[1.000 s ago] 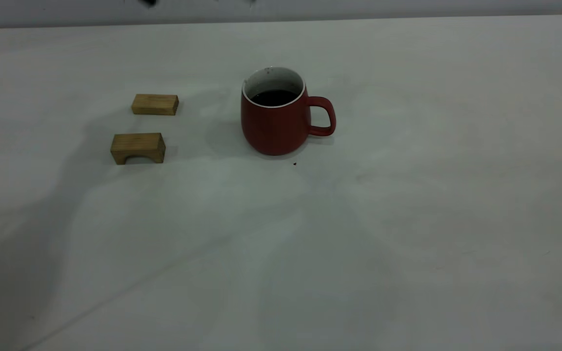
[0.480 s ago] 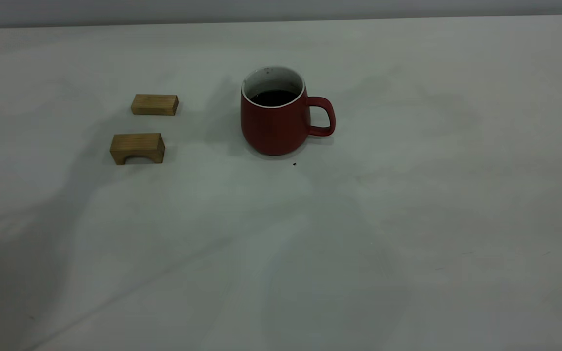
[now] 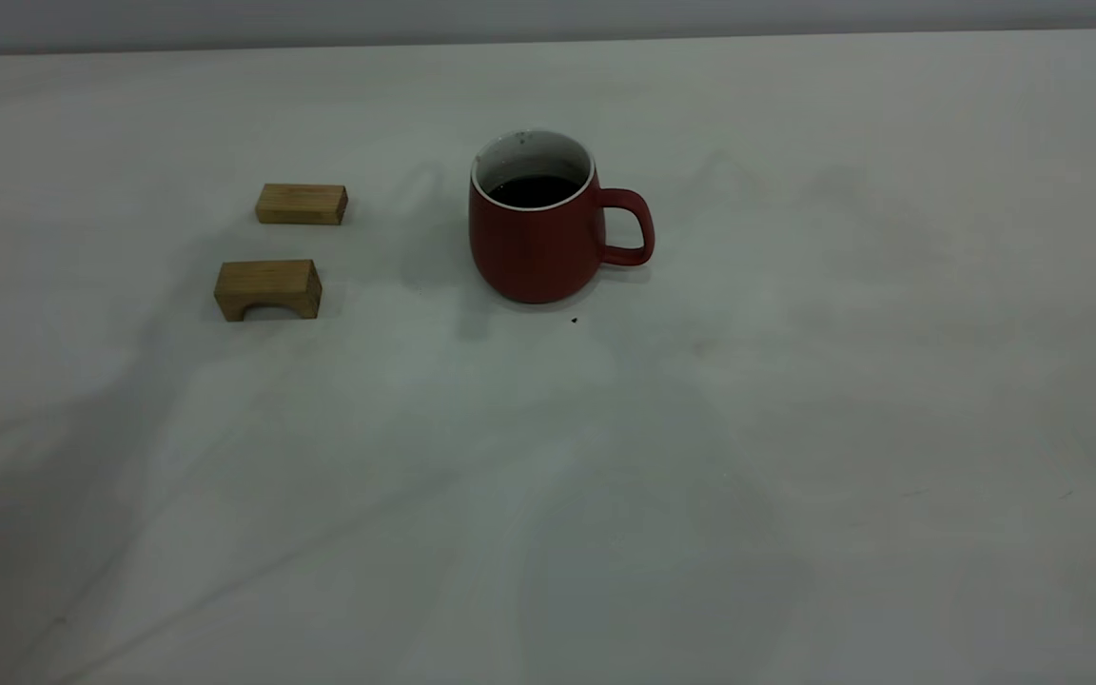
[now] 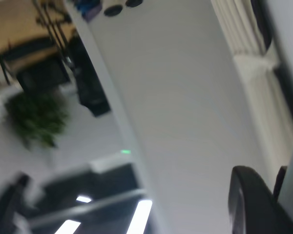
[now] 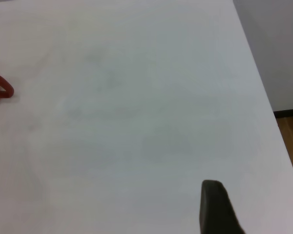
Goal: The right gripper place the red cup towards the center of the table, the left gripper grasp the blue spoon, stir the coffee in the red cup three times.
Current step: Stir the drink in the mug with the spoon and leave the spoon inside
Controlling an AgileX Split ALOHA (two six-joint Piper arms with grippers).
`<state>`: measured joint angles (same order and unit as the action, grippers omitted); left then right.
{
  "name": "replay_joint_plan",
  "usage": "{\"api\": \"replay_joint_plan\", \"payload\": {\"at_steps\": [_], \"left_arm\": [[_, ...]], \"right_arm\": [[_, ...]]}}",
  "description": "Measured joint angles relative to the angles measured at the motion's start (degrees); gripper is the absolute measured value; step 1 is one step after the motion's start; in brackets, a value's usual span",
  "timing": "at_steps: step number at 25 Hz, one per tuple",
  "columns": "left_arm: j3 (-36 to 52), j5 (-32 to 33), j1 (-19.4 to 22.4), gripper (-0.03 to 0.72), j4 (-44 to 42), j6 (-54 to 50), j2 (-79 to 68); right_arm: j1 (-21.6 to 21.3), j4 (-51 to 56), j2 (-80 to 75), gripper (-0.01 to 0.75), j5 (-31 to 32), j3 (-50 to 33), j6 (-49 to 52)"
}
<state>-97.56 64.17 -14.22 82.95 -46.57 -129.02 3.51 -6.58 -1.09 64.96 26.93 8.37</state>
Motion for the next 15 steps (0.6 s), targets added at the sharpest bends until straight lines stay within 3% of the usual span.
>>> {"api": "replay_joint_plan", "payload": {"at_steps": [5,8,15], "left_arm": [[0.0,-1.7,-0.1,0.143,-4.8,-16.1,0.0],[0.0,-4.1,-0.1,0.143,-6.7,-17.3,-0.5],[0.0,-5.4,-0.1,0.143,-2.1,-15.0,-5.8]], "right_arm": [[0.0,0.0,0.0,0.439,0.0,0.0,0.0],[0.0,0.0,0.0,0.439,0.0,0.0,0.0],[0.0,0.0,0.0,0.439,0.0,0.0,0.0]]}}
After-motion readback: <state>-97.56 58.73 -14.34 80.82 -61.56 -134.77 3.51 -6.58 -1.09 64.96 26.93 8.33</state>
